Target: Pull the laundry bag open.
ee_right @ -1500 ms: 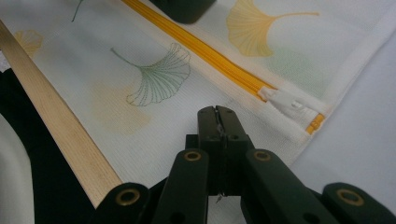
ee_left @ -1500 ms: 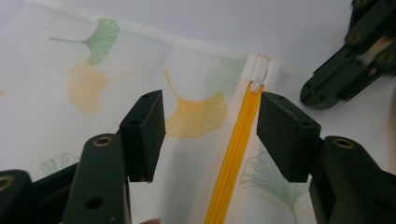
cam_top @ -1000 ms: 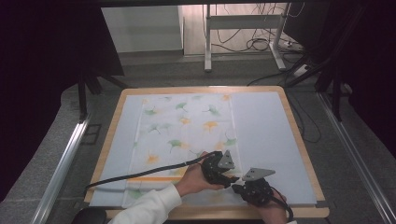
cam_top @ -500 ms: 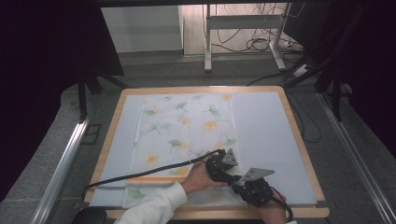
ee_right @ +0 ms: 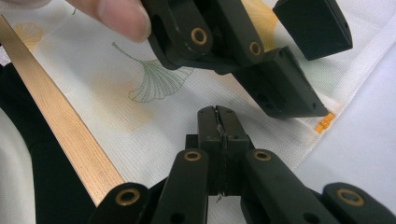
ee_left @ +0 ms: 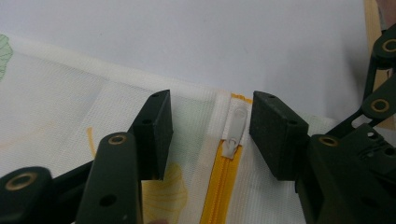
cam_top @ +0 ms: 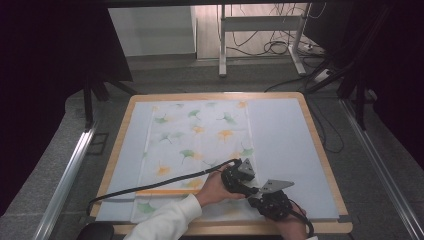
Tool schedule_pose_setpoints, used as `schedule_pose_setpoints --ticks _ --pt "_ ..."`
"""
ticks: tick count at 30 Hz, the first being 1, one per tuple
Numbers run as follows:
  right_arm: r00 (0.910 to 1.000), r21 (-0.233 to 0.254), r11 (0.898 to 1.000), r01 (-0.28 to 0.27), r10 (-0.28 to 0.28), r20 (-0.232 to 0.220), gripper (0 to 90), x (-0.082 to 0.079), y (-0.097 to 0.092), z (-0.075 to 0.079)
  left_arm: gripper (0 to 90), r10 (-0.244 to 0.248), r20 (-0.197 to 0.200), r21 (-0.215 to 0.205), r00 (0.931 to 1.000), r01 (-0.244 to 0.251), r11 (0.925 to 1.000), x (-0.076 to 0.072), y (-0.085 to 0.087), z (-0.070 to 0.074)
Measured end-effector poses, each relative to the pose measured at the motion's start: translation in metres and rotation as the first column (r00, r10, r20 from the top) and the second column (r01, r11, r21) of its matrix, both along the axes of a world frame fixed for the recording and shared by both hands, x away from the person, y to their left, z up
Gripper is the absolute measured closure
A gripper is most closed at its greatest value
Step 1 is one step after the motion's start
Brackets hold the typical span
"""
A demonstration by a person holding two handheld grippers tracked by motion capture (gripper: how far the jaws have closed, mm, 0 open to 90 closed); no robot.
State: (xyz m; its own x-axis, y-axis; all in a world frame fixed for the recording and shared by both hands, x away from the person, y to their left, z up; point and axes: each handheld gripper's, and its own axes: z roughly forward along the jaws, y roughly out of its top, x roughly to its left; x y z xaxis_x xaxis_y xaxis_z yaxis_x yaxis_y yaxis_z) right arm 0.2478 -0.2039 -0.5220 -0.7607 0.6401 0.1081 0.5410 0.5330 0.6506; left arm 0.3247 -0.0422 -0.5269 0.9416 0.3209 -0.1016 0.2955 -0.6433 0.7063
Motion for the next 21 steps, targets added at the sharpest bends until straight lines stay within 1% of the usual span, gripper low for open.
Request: schedule_pose_setpoints --ticks 1,4,9,10,14,15,18,19,21 --pt "1.0 0.0 1.0 -0.001 0.001 0.001 89.1 0.0 0.0 0.0 49.5 0.003 -0.008 -0.001 1.0 -0.003 1.0 0.001 0.0 0.0" --pt "1.0 0.002 1.0 -0.001 0.001 0.0 89.1 0.0 0.0 0.0 50.9 -0.001 -0.014 -0.007 0.9999 0.001 1.0 0.001 0.0 0.0" --pt "1.0 0.002 1.0 0.0 0.0 0.0 89.1 0.0 0.0 0.0 57.4 0.003 -0.016 -0.016 0.9999 -0.003 0.9999 0.001 -0.001 0.0" --pt "1.0 0.002 1.0 0.0 0.0 0.0 89.1 0.0 0.0 0.0 58.0 0.006 -0.023 -0.021 0.9997 -0.006 0.9998 0.001 -0.001 0.0" --pt "1.0 0.003 1.0 -0.001 0.001 -0.001 89.1 0.001 0.0 0.0 61.2 0.005 -0.036 -0.018 0.9993 -0.005 0.9998 0.002 -0.001 0.0" --pt "1.0 0.003 1.0 -0.001 0.001 -0.001 89.1 0.001 0.0 0.0 62.6 0.0 -0.031 -0.01 0.9995 0.0 1.0 0.002 -0.002 0.0" --pt "1.0 0.001 1.0 -0.001 0.001 0.0 89.1 0.0 0.0 0.0 68.4 -0.021 0.029 0.049 0.9994 0.02 0.9986 -0.005 -0.009 0.005" --pt "1.0 -0.001 1.0 -0.002 0.002 0.001 89.1 0.0 0.0 0.0 69.9 -0.022 0.04 0.052 0.9989 0.02 0.9984 -0.007 -0.011 0.005" --pt "1.0 -0.002 1.0 -0.003 0.003 0.002 89.1 0.0 0.0 0.0 72.9 -0.019 0.041 0.054 0.999 0.017 0.9984 -0.009 -0.012 0.005"
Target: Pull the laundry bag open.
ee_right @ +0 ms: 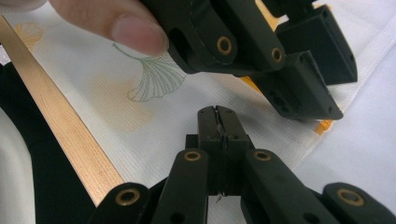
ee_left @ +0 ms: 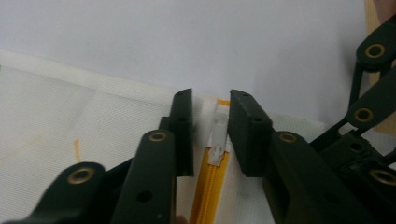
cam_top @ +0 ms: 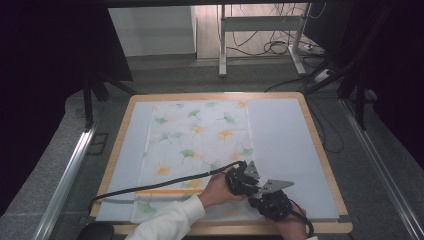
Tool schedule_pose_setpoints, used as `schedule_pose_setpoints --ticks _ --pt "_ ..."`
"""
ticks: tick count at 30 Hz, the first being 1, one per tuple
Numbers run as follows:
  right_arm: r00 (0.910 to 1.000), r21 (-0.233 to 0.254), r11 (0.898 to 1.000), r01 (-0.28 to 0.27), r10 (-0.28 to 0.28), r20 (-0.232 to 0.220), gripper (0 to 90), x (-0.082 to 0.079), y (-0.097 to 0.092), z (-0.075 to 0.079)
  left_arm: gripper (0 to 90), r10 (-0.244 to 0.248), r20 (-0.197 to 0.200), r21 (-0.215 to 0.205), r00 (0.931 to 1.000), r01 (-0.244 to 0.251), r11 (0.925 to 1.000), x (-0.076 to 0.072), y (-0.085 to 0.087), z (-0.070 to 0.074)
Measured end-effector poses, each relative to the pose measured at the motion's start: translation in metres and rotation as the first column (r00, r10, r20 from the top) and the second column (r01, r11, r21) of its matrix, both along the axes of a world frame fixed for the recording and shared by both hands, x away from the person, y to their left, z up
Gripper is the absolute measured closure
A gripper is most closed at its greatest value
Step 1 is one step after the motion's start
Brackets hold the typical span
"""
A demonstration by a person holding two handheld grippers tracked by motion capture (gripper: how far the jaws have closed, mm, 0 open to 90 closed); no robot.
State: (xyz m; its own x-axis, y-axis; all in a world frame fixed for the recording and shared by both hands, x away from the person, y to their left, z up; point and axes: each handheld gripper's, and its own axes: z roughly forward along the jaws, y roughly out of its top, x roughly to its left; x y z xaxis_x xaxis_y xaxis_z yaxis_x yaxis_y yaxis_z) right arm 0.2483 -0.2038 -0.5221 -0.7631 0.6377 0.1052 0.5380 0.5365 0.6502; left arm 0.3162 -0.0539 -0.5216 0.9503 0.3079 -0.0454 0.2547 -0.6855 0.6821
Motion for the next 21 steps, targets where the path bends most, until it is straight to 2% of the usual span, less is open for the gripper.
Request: schedule_pose_setpoints --ticks 5,7,8,10,14,18,21 --pt "1.0 0.003 1.0 0.001 -0.001 0.0 89.1 0.0 0.0 -0.0002 75.7 0.009 -0.031 -0.008 0.9995 -0.009 0.9999 0.0031 0.0034 -0.0005" --pt "1.0 0.003 1.0 0.001 -0.001 0.0 89.1 0.0 -0.0001 -0.0002 77.0 0.012 -0.029 -0.006 0.9995 -0.012 0.9999 0.0033 0.004 0.0002" --pt "1.0 0.003 1.0 0.002 -0.002 -0.001 89.1 -0.0001 -0.0001 -0.0002 80.8 0.02 -0.019 -0.004 0.9996 -0.02 0.9998 0.0034 0.0045 0.0006" --pt "1.0 0.005 1.0 0.002 -0.002 -0.003 89.1 0.0 -0.0002 -0.0001 81.5 0.028 -0.025 -0.01 0.9993 -0.028 0.9996 0.0049 0.0058 0.0002" --pt "1.0 0.004 1.0 0.001 -0.001 -0.001 89.1 0.0003 -0.0002 -0.0003 83.8 0.035 -0.059 -0.037 0.9977 -0.037 0.9986 0.0075 0.0088 -0.0021" --pt "1.0 0.004 1.0 0.001 -0.001 -0.001 89.1 0.0003 -0.0002 -0.0004 85.6 0.043 -0.06 -0.036 0.9973 -0.045 0.9983 0.0073 0.0089 -0.0018" --pt "1.0 0.004 1.0 0.001 -0.001 -0.003 89.1 0.0004 -0.0002 -0.0003 83.2 0.046 -0.054 -0.029 0.9975 -0.048 0.9984 0.0064 0.0071 -0.0026"
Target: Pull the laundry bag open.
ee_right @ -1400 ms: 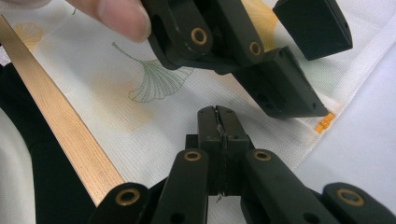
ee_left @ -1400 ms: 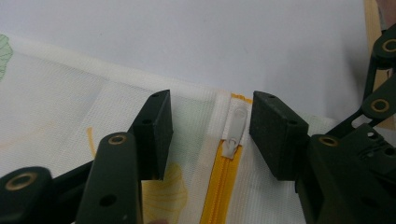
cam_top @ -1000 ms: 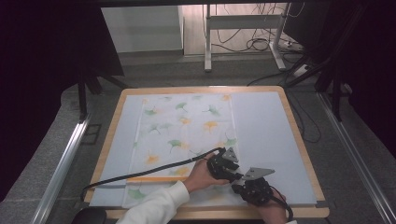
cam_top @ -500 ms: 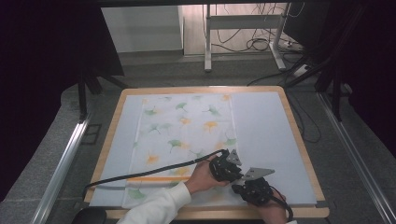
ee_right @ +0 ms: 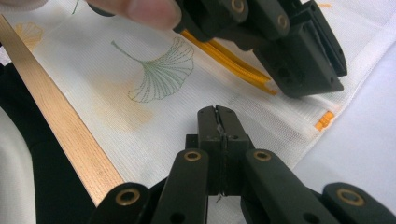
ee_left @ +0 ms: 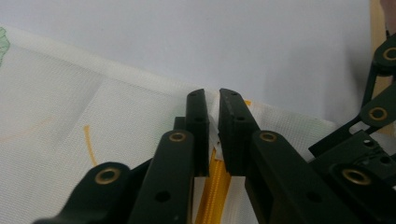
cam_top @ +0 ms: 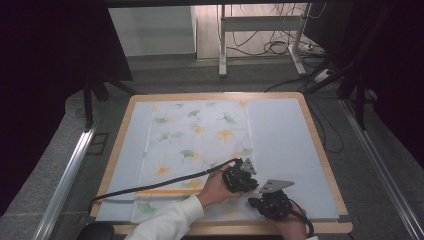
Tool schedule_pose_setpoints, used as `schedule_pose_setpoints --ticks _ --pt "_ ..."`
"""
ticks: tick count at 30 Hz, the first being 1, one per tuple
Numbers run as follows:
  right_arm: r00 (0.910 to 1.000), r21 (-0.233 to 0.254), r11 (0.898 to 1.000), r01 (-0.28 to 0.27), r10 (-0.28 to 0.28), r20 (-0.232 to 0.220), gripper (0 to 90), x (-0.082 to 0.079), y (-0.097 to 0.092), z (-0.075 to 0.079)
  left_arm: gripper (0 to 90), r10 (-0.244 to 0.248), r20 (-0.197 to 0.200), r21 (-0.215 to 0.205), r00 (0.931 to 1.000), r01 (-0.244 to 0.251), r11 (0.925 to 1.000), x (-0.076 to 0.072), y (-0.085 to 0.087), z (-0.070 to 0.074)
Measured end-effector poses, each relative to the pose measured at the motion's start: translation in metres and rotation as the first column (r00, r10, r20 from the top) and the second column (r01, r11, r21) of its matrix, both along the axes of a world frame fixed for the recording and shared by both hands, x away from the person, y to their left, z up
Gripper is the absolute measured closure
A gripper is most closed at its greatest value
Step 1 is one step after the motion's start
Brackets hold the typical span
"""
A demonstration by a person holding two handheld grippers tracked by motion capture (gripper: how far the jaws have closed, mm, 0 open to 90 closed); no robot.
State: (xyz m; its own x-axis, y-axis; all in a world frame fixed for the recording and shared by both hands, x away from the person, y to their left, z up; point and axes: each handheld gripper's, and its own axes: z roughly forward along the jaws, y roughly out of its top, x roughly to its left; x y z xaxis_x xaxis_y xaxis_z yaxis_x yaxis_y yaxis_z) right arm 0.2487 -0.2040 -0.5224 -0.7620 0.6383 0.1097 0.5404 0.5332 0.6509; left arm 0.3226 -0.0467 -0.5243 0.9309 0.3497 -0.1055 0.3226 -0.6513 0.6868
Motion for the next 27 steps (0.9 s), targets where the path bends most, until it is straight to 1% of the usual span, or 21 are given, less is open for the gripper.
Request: schedule_pose_setpoints --ticks 2,6,8,10,14,16,18,19,20,22,27 --pt "1.0 -0.001 1.0 0.001 -0.001 0.001 89.1 0.0 0.0 0.0 82.5 -0.003 0.02 0.019 0.9998 0.003 0.9998 -0.002 -0.001 0.001" --pt "1.0 -0.002 1.0 0.001 -0.001 0.0 89.1 0.0 0.0 0.0 87.5 -0.002 0.031 0.023 0.9995 0.001 0.9997 -0.004 -0.001 0.001" --pt "1.0 -0.005 1.0 0.001 -0.001 0.003 89.1 0.0 0.0 0.0 89.9 -0.002 0.035 0.022 0.9994 0.001 0.9998 -0.005 -0.001 0.001" --pt "1.0 -0.004 1.0 0.006 -0.006 0.004 89.1 0.0 0.0 0.001 90.0 -0.001 0.037 0.021 0.9993 0.0 0.9998 -0.005 -0.001 0.001" --pt "0.9989 -0.003 0.999 0.043 -0.043 0.019 89.2 0.004 -0.002 0.003 90.0 0.005 0.033 0.011 0.9994 -0.005 0.9999 -0.005 0.0 0.0" --pt "0.9986 -0.017 0.999 0.051 -0.051 0.008 89.3 0.006 -0.002 0.001 90.0 0.007 0.035 0.011 0.9993 -0.007 0.9999 -0.006 0.0 0.0" --pt "0.9983 -0.007 0.998 0.058 -0.058 -0.007 89.5 0.008 -0.003 0.001 90.0 0.009 0.039 0.011 0.9992 -0.009 0.9999 -0.006 0.0 0.0" --pt "0.9973 0.006 0.997 0.072 -0.071 -0.019 89.6 0.009 -0.004 0.0 90.0 0.011 0.039 0.012 0.9992 -0.012 0.9999 -0.006 0.0 0.0" --pt "0.9967 0.01 0.997 0.078 -0.078 -0.025 89.6 0.009 -0.004 0.0 90.0 0.01 0.044 0.02 0.999 -0.011 0.9997 -0.007 0.001 0.001" --pt "0.9951 0.017 0.996 0.092 -0.091 -0.04 89.7 0.009 -0.005 0.0 90.0 0.013 0.043 0.018 0.999 -0.014 0.9997 -0.007 0.002 0.0" --pt "0.9931 0.037 0.994 0.104 -0.101 -0.06 89.8 0.011 -0.008 -0.001 90.0 0.017 0.036 0.016 0.9992 -0.017 0.9997 -0.006 0.007 0.0"
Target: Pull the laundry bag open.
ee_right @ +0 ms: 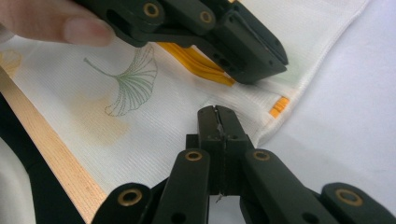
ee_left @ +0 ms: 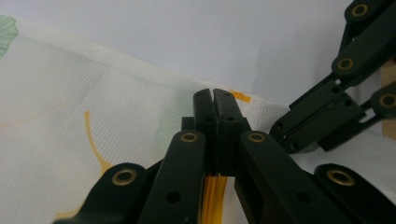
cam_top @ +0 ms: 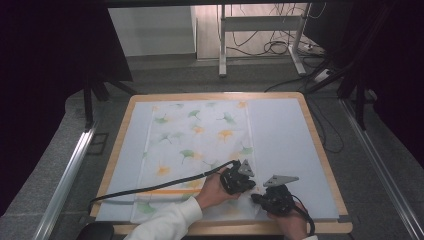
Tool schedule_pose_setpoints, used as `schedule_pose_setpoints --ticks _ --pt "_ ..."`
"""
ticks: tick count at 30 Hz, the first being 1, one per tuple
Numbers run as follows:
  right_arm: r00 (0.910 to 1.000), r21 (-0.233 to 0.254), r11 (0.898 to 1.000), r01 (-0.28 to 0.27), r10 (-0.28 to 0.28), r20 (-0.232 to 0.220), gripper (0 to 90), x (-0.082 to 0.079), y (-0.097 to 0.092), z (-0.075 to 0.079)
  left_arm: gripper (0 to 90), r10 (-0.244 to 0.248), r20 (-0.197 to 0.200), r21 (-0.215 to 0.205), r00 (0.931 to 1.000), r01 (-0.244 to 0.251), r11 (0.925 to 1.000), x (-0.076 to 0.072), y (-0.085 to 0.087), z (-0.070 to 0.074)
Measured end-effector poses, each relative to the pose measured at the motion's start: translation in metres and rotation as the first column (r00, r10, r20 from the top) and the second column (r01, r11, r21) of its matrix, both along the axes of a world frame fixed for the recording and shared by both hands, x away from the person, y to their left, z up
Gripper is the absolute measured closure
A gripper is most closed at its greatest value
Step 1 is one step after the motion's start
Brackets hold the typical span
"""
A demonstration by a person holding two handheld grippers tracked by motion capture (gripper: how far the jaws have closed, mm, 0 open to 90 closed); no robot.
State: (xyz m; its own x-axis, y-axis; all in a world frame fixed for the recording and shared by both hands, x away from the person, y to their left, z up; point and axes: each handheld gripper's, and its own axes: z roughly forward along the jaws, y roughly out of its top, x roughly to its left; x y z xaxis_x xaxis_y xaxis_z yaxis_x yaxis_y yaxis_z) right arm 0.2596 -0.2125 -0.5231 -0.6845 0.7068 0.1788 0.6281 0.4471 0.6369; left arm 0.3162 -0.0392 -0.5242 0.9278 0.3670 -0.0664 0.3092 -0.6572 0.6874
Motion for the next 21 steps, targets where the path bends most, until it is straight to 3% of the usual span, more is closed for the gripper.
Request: schedule_pose_setpoints --ticks 13,18,21 --pt "0.9998 0.022 1.0 0.009 -0.008 -0.019 89.9 0.002 -0.003 -0.001 90.0 -0.001 0.027 0.023 0.9996 0.0 0.9997 -0.004 0.003 0.002" --pt "0.9997 0.031 0.999 0.009 -0.008 -0.023 90.0 0.003 -0.005 -0.001 90.0 -0.002 -0.005 0.013 1.0 0.003 0.9999 -0.001 0.012 0.001" --pt "0.9997 0.032 0.999 0.011 -0.01 -0.024 89.9 0.003 -0.005 -0.002 90.0 -0.004 0.009 0.018 0.9999 0.004 0.9998 -0.003 0.013 0.002"
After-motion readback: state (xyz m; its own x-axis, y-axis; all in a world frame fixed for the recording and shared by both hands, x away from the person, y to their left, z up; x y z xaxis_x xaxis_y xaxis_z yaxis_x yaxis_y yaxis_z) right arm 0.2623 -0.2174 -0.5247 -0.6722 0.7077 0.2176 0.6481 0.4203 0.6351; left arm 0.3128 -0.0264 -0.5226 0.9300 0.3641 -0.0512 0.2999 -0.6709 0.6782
